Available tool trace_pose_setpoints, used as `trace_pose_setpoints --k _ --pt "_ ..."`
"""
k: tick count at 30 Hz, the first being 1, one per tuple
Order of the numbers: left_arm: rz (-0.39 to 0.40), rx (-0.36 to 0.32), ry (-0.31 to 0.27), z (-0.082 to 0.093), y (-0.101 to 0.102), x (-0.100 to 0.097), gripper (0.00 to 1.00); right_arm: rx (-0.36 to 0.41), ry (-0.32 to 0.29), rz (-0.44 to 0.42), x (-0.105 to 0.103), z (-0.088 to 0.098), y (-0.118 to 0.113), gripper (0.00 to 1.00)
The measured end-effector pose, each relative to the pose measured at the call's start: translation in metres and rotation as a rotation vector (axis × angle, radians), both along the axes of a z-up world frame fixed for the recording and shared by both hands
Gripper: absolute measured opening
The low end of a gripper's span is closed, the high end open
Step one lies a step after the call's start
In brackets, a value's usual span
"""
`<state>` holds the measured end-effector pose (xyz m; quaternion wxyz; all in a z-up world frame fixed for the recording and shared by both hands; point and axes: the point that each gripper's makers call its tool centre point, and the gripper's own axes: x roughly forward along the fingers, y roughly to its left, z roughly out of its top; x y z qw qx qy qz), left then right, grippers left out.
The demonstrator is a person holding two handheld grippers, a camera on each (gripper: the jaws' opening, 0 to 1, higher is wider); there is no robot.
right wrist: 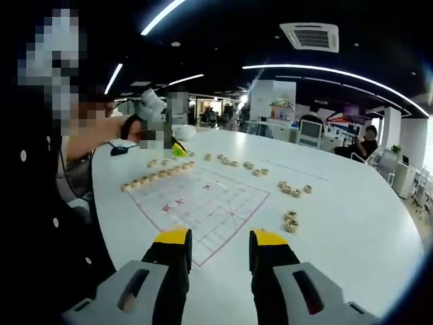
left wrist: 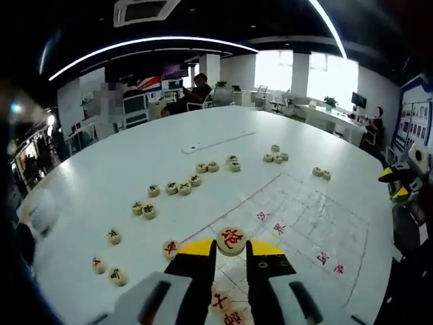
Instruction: Pick up the chess pieces one by one and place each piece onto its starting position on the chessboard, setting the pieces on their correct points until all the chess pieces are arranged in the starting layout
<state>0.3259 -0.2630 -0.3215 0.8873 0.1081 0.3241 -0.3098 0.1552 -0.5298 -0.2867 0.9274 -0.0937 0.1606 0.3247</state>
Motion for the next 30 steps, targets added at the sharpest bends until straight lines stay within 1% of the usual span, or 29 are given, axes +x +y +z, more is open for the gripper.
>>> trace_pose_setpoints --k 1,2,5,10,13,15,21,23,27,30 --pt "0.0 0.016 0.013 -0.006 0.0 0.005 0.2 -0.002 0.001 -0.006 0.0 0.0 -0.001 0.35" --pt "0.002 0.016 0.023 -0.01 -0.003 0.01 0.2 -0.002 0.002 -0.013 0.0 0.0 -0.003 0.35" --pt "-0.016 0.017 0.077 -0.024 -0.01 0.014 0.2 -0.002 0.007 -0.029 0.0 -0.002 -0.006 0.35" --pt "-0.031 0.03 0.105 -0.037 -0.015 0.018 0.2 0.001 0.013 -0.054 0.0 -0.003 -0.011 0.35" --pt "-0.031 0.03 0.106 -0.037 -0.015 0.018 0.2 0.001 0.013 -0.055 0.0 -0.003 -0.012 0.35" --pt "-0.022 0.042 0.122 -0.043 -0.012 0.019 0.2 0.0 0.017 -0.064 0.0 -0.004 -0.014 0.35" --pt "-0.02 0.043 0.137 -0.046 -0.011 0.016 0.2 -0.001 0.016 -0.065 0.002 -0.004 -0.013 0.34" --pt "-0.023 0.043 0.134 -0.047 -0.011 0.014 0.21 0.0 0.015 -0.063 0.002 -0.004 -0.013 0.34" --pt "-0.022 0.05 0.126 -0.046 -0.009 0.014 0.29 0.002 0.012 -0.063 0.001 -0.003 -0.013 0.35" --pt "-0.027 0.053 0.097 -0.039 -0.009 0.011 0.34 0.002 0.011 -0.063 0.001 -0.003 -0.013 0.35"
